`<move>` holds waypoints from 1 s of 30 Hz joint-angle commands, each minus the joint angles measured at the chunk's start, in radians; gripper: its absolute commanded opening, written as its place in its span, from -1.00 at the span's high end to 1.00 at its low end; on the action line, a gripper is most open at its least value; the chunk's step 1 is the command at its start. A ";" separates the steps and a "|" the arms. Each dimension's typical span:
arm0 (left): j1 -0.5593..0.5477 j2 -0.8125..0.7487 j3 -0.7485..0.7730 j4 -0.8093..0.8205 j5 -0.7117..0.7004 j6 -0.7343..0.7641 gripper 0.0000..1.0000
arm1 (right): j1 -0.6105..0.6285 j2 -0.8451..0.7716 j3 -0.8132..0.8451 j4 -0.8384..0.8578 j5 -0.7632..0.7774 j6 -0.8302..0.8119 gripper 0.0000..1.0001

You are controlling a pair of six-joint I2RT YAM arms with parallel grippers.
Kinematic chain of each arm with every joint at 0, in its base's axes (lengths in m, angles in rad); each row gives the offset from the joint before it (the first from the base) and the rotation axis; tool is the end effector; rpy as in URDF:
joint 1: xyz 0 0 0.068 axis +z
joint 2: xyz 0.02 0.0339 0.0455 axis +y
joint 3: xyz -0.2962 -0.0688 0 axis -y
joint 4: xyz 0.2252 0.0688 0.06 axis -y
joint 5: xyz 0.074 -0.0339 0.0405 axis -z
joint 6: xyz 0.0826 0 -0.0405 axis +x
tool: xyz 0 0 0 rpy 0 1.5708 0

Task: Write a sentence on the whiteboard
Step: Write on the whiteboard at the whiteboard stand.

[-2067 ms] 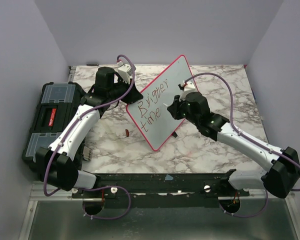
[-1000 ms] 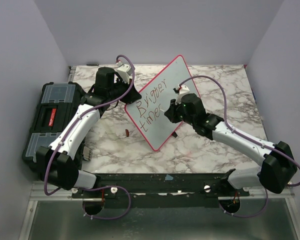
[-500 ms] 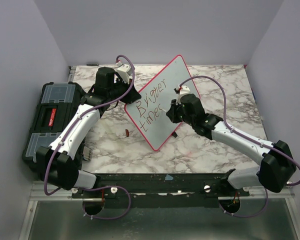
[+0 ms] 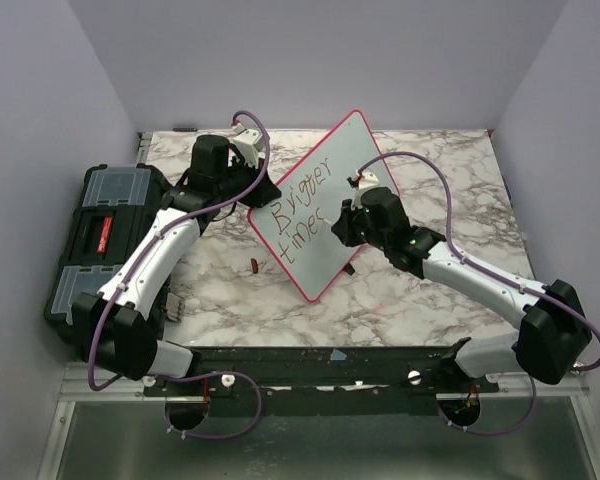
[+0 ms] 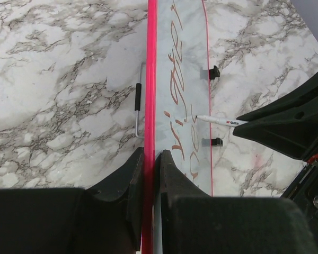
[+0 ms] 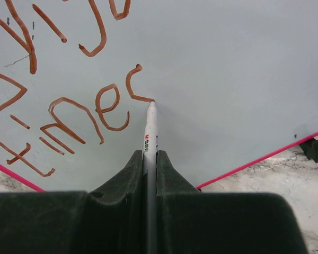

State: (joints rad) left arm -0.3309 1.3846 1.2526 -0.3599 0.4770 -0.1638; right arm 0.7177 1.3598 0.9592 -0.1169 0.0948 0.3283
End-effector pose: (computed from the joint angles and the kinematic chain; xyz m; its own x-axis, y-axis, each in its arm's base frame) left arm 0.2962 -0.1418 0.3648 -0.5502 0.0358 -0.8343 0.5895 0.7242 -0.3577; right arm 0.2496 0.2075 0.2933 -0.5439 -0.0487 -0.8377 -0.4409 0.8660 0.2359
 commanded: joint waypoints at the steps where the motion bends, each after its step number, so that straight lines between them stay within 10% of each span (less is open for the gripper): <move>1: -0.008 -0.026 0.011 0.035 -0.037 0.088 1.00 | 0.008 0.046 -0.008 -0.026 -0.135 0.018 0.99; 30: -0.008 -0.039 -0.008 0.047 -0.037 0.088 1.00 | 0.008 -0.141 0.071 -0.089 -0.078 0.054 0.99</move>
State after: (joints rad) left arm -0.3367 1.3769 1.2526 -0.3508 0.4717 -0.1612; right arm 0.7189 1.2942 0.9840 -0.1703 -0.0269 0.3714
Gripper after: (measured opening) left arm 0.135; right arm 0.123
